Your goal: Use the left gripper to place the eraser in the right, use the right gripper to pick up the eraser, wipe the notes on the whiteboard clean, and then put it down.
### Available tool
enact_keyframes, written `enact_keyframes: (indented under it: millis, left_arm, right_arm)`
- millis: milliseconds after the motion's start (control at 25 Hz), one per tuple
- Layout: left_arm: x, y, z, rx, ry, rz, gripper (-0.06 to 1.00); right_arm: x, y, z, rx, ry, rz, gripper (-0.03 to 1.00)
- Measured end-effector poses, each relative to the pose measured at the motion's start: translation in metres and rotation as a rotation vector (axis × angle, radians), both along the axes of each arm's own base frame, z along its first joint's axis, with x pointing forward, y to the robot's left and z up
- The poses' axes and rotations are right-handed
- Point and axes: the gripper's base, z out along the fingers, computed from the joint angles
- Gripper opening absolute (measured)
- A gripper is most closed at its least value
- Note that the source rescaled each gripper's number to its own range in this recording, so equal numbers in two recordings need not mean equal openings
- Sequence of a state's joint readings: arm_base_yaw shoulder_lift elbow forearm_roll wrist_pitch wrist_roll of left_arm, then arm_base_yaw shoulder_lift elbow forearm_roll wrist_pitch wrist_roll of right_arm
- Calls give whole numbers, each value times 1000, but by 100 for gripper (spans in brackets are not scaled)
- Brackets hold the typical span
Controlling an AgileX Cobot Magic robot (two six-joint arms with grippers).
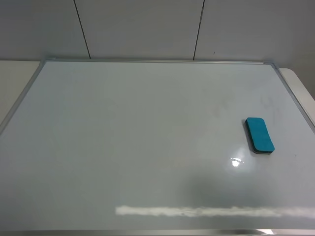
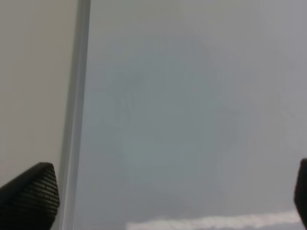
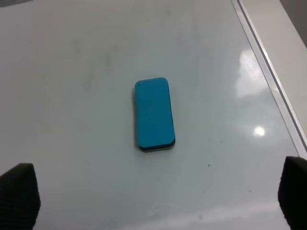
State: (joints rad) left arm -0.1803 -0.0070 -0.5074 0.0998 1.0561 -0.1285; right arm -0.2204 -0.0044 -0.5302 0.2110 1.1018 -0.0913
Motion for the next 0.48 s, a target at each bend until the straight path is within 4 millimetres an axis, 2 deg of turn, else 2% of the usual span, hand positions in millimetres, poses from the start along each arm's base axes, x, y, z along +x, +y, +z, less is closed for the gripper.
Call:
enact_keyframes:
  millis: [200, 480]
  left_arm:
    - [0, 0, 0, 0, 0, 0, 100]
    - [0, 0, 0, 0, 0, 0, 100]
  right_arm:
    - [3, -8, -3, -120, -1, -10, 100]
    - [2, -9, -6, -99, 8, 92, 100]
